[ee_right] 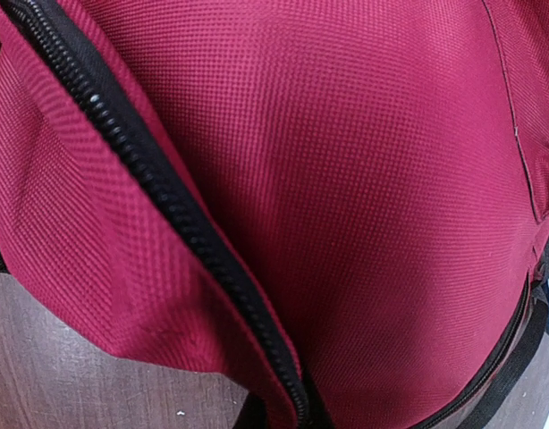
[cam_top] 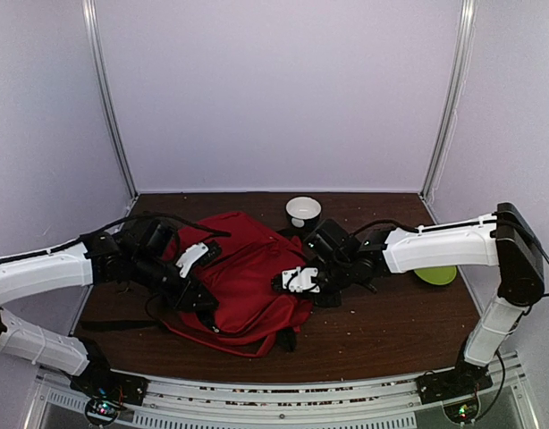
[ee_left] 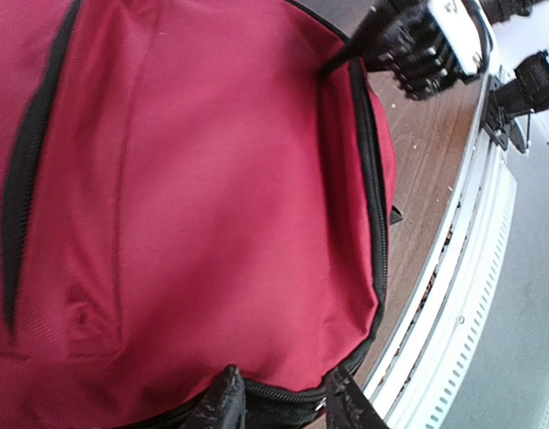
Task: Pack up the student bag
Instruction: Hold the largest pocket of the student bag, then grab the largest pocket of the student bag.
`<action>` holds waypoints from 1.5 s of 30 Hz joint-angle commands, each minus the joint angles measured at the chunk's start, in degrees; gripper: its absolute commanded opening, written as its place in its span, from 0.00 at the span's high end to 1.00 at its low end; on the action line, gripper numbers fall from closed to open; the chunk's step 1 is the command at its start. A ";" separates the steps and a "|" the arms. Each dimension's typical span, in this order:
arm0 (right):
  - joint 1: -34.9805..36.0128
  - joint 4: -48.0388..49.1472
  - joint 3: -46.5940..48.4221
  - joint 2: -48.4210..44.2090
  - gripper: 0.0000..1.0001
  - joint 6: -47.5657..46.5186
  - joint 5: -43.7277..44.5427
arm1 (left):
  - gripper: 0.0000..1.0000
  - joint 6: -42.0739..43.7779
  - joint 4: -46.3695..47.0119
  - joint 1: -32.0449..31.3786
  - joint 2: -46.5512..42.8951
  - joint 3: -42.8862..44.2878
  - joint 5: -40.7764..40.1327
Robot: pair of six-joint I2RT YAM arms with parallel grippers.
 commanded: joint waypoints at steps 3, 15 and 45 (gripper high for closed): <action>-1.49 -1.87 -0.76 -1.37 0.98 2.47 -2.92 | 0.67 0.10 6.81 -2.90 -0.08 -5.54 -2.38; -1.87 -1.64 -1.10 -0.96 0.98 2.93 -3.87 | 0.61 -1.57 6.04 -4.28 -3.33 -9.86 -1.14; -3.02 -1.79 -4.03 -2.00 1.00 1.42 -2.50 | 1.00 -1.75 -8.59 -2.93 -3.32 -1.43 -19.99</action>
